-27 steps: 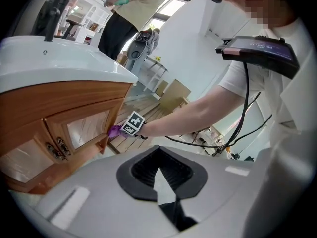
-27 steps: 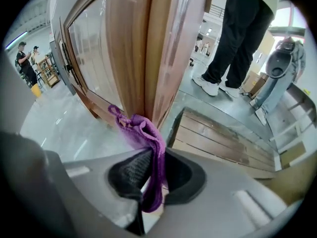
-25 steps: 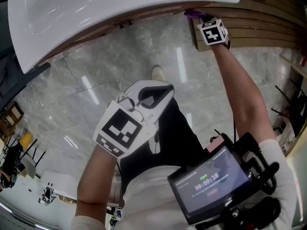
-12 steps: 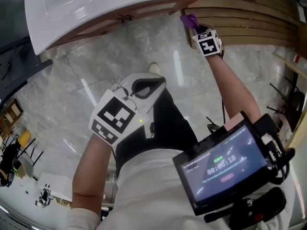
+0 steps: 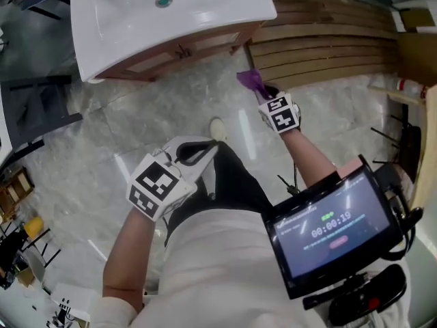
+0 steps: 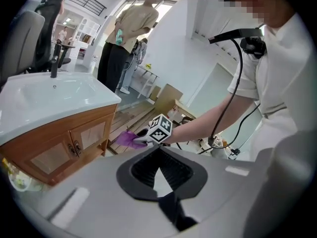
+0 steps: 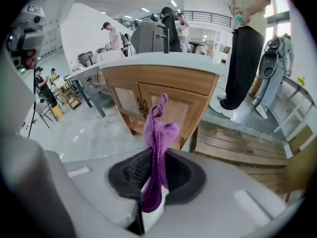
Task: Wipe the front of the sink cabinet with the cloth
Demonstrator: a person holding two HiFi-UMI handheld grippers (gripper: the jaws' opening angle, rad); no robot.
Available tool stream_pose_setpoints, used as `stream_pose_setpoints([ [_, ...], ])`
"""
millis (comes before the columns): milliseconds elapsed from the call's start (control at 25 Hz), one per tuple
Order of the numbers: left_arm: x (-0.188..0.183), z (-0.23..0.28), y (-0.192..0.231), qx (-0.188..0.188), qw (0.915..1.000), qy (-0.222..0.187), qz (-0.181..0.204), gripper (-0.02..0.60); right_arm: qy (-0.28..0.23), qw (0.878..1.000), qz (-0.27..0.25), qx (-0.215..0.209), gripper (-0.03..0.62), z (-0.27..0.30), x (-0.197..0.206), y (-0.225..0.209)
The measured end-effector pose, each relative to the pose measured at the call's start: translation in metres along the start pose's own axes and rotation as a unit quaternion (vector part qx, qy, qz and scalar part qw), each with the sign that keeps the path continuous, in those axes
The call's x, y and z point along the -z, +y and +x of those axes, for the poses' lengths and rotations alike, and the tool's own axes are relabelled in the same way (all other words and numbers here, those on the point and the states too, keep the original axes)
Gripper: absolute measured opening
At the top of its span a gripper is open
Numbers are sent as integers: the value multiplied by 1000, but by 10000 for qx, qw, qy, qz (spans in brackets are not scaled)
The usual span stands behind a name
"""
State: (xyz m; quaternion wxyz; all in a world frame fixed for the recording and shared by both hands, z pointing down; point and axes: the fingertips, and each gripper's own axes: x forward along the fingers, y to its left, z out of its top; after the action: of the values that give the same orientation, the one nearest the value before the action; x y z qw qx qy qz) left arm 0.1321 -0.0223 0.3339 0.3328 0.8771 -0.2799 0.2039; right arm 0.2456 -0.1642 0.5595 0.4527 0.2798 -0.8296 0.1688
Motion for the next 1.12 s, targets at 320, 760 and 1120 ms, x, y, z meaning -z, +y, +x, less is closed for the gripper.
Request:
stream_pose_setpoints([
  [320,25,-97,-54,-45,10000,-64,55,5,-661,9978,-8,-103,55,-116,-50,103],
  [760,52,-195,-99,-365,9985,-359,182,5,-1350,9899,-243,-361,55,-223,-94,229],
  [1120,70,-217,-120,-386,9976,-512,265,5,-1657,9837,-561,-416,55,-264,-112,281],
])
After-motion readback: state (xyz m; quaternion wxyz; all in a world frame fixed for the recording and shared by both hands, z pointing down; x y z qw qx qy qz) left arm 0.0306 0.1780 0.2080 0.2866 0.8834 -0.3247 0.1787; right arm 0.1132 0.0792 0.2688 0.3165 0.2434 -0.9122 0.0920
